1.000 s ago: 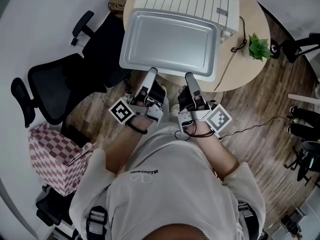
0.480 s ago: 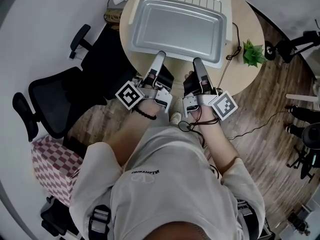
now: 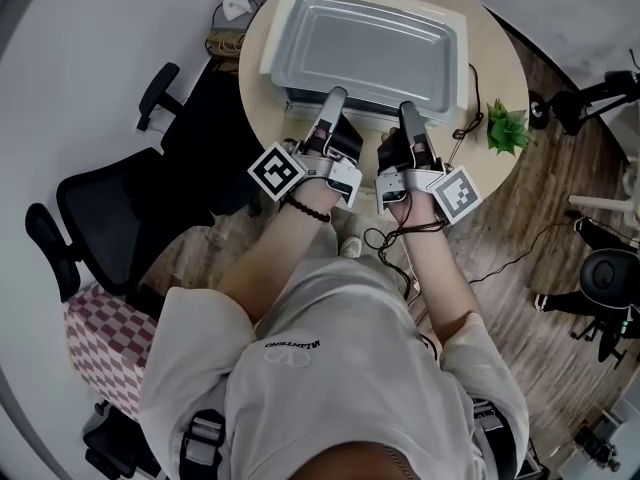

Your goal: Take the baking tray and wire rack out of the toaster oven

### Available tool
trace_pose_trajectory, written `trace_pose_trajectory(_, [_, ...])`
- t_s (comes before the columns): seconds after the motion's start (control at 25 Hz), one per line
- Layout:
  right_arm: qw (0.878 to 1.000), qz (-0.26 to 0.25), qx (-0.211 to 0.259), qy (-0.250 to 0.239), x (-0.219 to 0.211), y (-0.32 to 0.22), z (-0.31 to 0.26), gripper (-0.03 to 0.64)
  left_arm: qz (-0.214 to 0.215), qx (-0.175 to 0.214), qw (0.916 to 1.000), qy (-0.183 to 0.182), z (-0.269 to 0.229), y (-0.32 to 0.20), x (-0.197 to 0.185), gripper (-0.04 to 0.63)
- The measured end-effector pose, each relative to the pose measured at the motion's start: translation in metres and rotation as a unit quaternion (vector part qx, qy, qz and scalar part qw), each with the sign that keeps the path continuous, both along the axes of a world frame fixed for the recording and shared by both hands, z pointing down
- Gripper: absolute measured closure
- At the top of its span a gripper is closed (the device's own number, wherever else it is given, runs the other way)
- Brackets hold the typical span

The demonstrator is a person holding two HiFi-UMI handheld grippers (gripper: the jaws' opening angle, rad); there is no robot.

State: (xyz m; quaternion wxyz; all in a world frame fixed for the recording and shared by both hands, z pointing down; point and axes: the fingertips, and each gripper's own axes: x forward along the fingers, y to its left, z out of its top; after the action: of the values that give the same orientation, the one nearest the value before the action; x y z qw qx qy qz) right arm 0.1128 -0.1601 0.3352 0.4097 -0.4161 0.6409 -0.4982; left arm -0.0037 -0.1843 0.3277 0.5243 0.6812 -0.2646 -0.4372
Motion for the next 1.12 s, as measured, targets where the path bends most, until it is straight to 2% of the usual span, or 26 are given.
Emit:
trace_pose_trajectory(0.2, [1.0,0.001,-0.008,0.003,-0.002,-0.026,0.005,0.591,-0.001,-0.009,1.0,0.005,0.008,-0.024,-0.001,0.591])
trace_pose_trajectory(0.56, [0.999,0.015,-0.031,0.007,0.008,-0.043,0.018,0.589,0.005,-0.028,0.9995,-0.011,0.02,-0.043,0.008,0.588])
trace_pose_trajectory(0.76, [0.999,0.017,-0.048,0.008,0.009,-0.044,0.025,0.581,0.003,-0.036,0.9978,-0.056,0.026,-0.044,0.011,0.572])
trace_pose_trajectory(0.8, [0.999,0.016,-0.048,0.008,0.009,-0.044,0.025,0.567,0.003,-0.038,0.9977,-0.057,0.025,-0.044,0.011,0.562])
trace_pose_trajectory(0.92, [0.999,0.012,-0.049,0.003,0.008,-0.044,0.027,0.508,0.008,-0.037,0.9982,-0.047,0.022,-0.047,0.01,0.438])
trace_pose_trajectory(1.0, [0.998,0.012,-0.054,-0.003,0.008,-0.043,0.029,0.502,0.011,-0.042,0.9978,-0.051,0.023,-0.048,0.01,0.425])
trace_pose_trajectory(1.12, [0.998,0.016,-0.067,-0.012,0.009,-0.041,0.035,0.502,0.022,-0.069,0.9938,-0.084,0.033,-0.045,0.012,0.406])
